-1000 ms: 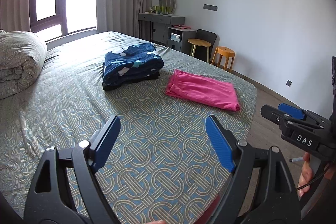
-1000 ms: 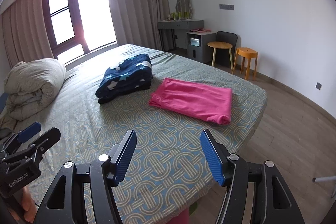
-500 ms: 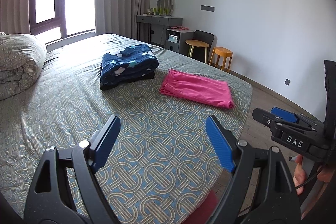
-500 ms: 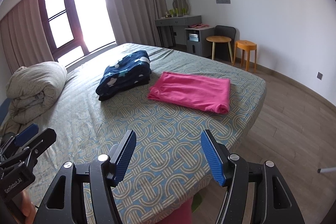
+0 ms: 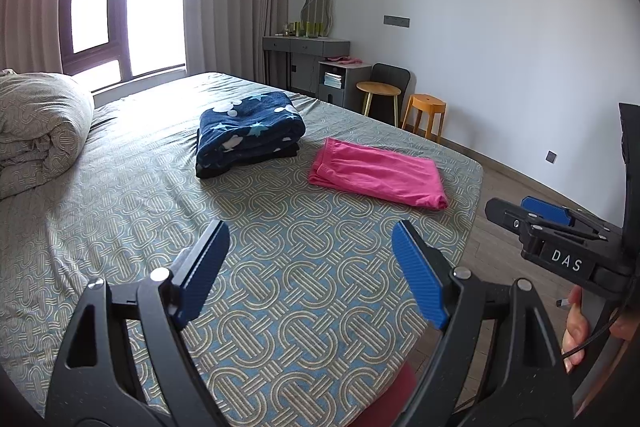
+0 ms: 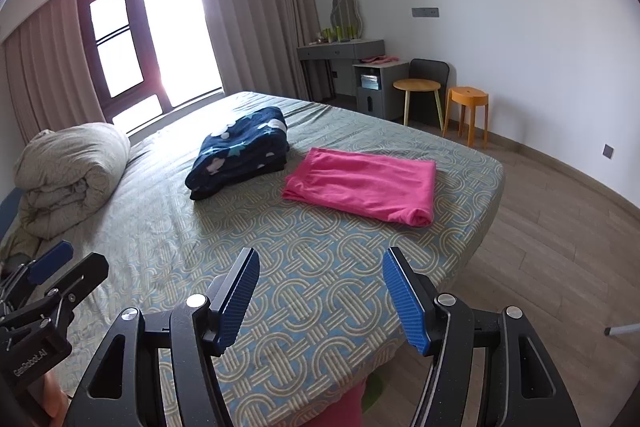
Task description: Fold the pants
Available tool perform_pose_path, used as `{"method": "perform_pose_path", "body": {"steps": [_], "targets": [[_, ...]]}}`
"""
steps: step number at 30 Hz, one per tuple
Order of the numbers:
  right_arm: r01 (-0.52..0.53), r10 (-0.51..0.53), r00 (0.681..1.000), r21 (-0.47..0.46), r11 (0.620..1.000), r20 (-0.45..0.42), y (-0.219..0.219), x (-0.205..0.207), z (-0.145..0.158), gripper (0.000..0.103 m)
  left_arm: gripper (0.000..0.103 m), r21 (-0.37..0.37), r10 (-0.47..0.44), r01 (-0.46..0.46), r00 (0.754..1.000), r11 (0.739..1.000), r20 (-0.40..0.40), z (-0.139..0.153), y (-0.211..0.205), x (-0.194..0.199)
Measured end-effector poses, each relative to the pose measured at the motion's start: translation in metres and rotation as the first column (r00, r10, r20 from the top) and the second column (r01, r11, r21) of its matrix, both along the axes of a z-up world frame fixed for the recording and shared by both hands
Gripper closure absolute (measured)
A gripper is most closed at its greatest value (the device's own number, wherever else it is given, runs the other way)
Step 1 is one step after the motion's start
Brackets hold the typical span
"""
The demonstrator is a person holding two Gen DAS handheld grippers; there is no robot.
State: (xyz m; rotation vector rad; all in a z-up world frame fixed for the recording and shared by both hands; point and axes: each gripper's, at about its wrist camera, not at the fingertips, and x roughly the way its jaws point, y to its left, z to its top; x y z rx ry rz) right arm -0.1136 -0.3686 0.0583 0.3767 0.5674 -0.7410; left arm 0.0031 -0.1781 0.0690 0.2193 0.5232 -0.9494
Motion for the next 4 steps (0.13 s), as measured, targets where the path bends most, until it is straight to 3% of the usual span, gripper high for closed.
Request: {"method": "perform_pose_path", "body": {"steps": [4], "targets": [[-0.003, 0.003, 1.0, -0.004, 1.0, -0.001, 0.0018, 0.0001, 0.0008, 0.038, 0.019, 0.004, 0.0, 0.0, 1.0, 1.0, 0.009, 0.0005, -0.0004, -0.0014]]}}
